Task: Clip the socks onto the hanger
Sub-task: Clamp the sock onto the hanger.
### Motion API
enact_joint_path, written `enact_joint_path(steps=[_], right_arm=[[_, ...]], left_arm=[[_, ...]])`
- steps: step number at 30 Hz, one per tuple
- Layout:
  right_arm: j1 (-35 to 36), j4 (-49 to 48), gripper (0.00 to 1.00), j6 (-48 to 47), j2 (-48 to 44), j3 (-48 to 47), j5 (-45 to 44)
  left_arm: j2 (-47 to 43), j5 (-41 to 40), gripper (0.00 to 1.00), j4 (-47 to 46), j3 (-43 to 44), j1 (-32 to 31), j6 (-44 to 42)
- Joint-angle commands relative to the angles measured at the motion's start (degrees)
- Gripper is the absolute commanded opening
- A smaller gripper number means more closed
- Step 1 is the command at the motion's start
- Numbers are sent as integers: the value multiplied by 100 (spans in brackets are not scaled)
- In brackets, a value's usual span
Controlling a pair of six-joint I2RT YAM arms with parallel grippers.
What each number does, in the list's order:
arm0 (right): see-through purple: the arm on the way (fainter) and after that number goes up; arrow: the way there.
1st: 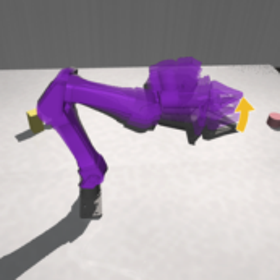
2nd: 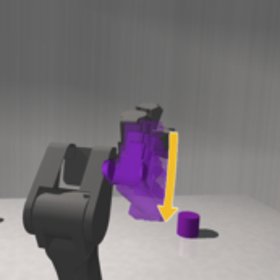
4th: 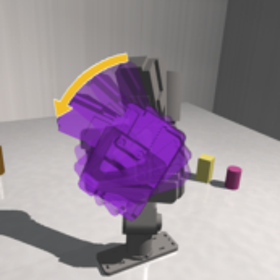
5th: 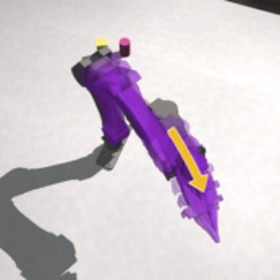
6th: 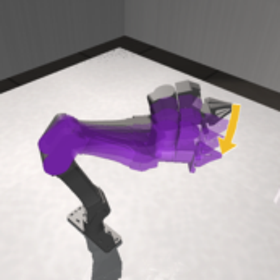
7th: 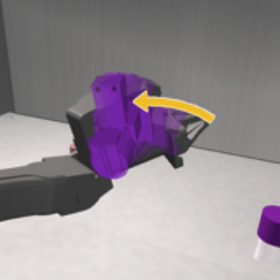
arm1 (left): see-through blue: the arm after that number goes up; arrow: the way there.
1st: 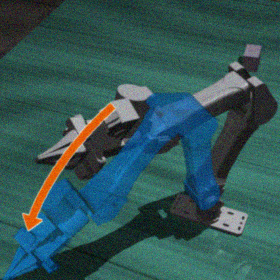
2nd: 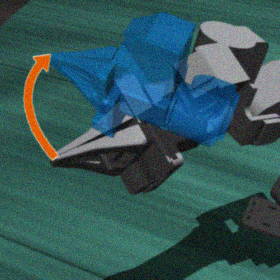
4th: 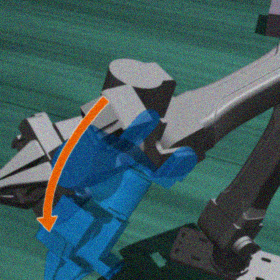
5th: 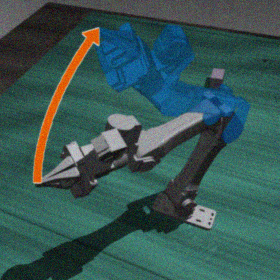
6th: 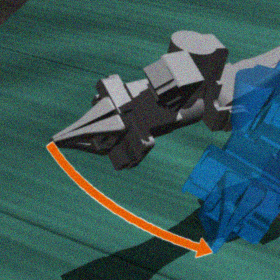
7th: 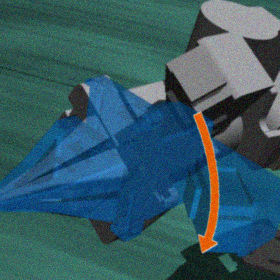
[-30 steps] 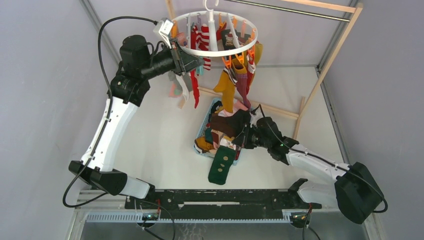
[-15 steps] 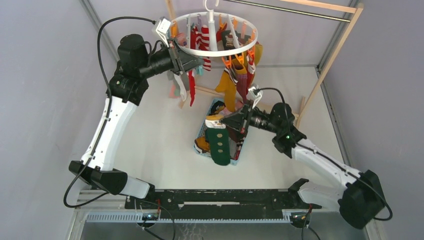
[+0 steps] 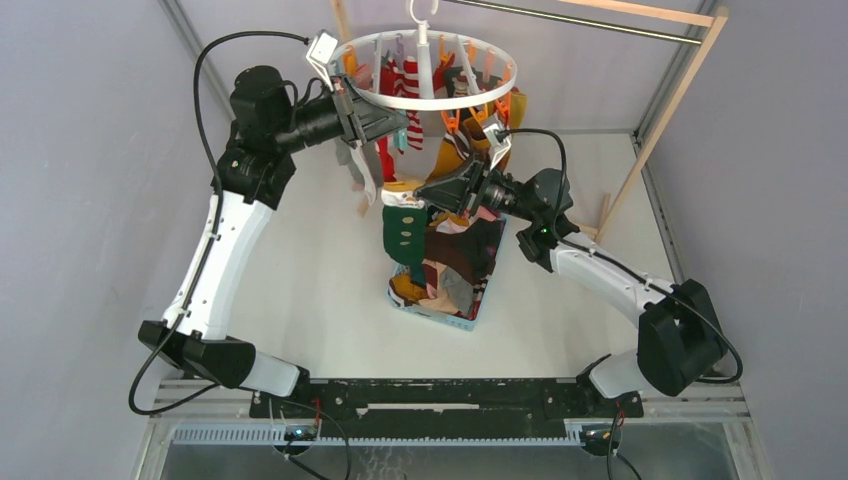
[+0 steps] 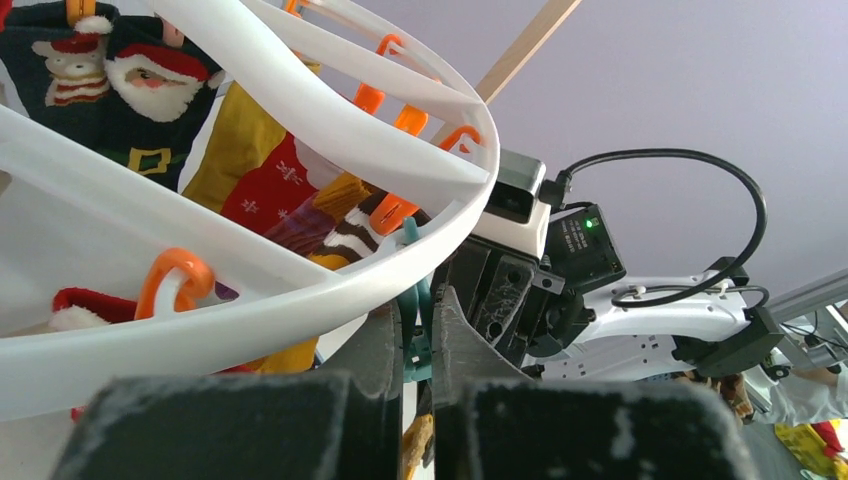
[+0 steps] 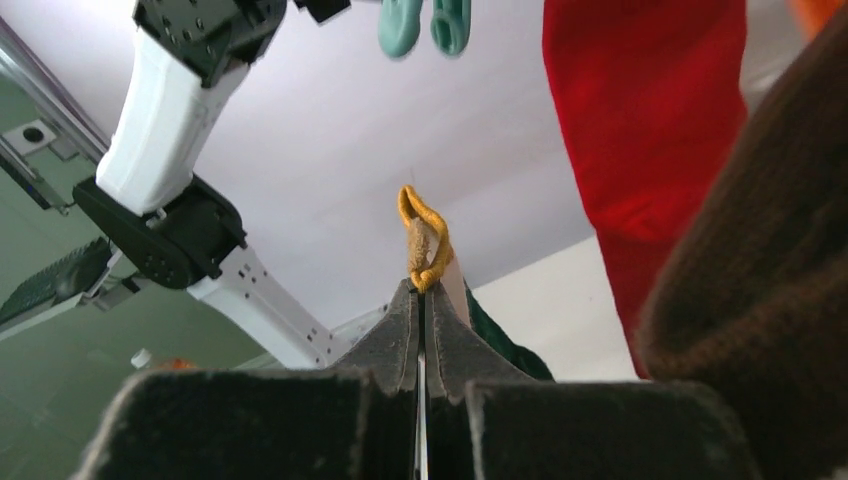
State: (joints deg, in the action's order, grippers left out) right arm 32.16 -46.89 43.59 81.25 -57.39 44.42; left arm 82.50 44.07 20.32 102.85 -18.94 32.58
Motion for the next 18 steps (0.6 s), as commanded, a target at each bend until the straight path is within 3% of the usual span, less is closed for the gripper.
enact_joint_path(steps=[1,18], right_arm=[[-73,-768,0,235,142,-460,-424],[-222,-1163,0,568,567,-911,-733]], left_arm=[[-65,372,0,-285,-148,17,161],[-87,510,0,-389,-265,48,223]])
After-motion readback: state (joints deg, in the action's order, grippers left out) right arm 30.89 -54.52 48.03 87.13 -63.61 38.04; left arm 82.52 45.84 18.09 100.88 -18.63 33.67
